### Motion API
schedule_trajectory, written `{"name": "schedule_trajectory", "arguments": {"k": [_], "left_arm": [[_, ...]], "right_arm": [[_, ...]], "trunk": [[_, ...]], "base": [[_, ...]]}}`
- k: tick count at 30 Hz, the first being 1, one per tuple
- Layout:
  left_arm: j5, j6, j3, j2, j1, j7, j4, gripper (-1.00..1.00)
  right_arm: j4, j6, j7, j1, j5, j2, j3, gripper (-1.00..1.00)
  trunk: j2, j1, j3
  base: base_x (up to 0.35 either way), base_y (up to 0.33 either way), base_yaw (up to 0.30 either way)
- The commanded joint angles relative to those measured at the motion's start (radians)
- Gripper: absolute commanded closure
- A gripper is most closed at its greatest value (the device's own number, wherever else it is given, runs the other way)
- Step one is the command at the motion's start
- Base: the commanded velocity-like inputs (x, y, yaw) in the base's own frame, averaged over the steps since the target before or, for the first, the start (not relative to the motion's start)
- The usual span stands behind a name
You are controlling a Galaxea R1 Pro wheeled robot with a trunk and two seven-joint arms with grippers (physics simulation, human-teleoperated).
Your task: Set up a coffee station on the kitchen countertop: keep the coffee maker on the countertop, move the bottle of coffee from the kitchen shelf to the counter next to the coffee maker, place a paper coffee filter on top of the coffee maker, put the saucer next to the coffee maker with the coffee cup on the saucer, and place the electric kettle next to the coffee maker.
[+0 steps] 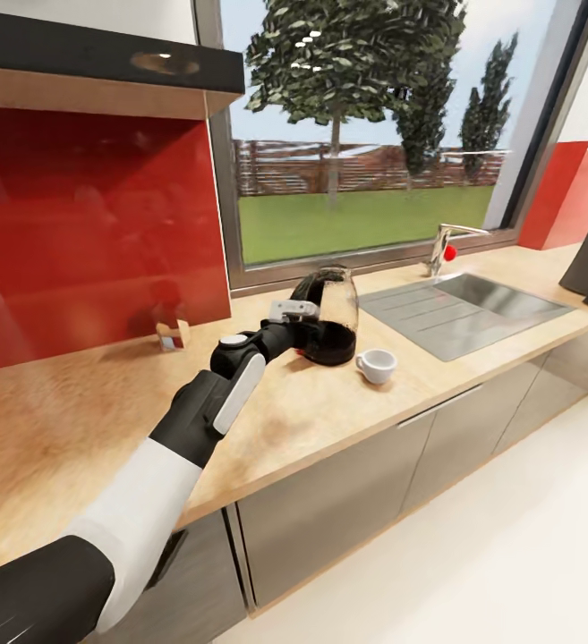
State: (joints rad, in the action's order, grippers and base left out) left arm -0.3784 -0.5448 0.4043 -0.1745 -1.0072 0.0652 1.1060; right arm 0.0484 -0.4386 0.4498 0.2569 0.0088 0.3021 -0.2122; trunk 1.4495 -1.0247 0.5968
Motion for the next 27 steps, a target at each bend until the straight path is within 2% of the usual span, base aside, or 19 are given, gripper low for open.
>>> {"name": "schedule_trajectory", "arguments": {"k": [1,27], "left_arm": [[-0.011,-0.004,0.001,0.000,-0.001,0.007,0.002,-1.00],[-0.010,-0.004,0.000,0.000,-0.001,0.005,-0.023,-1.00]], "right_arm": [[0.004,-0.008,0.001,0.001,0.001,0.000,-0.003,-1.00],[0.004,-0.008,-0.002,-0.001,0.001,-0.001,-0.003,-1.00]], "trunk": [[0.001,0.000,0.001],[0.001,0.000,0.001]], "base": [[0.138,0.118,0.000],[0.053,0.070,0.000]]}}
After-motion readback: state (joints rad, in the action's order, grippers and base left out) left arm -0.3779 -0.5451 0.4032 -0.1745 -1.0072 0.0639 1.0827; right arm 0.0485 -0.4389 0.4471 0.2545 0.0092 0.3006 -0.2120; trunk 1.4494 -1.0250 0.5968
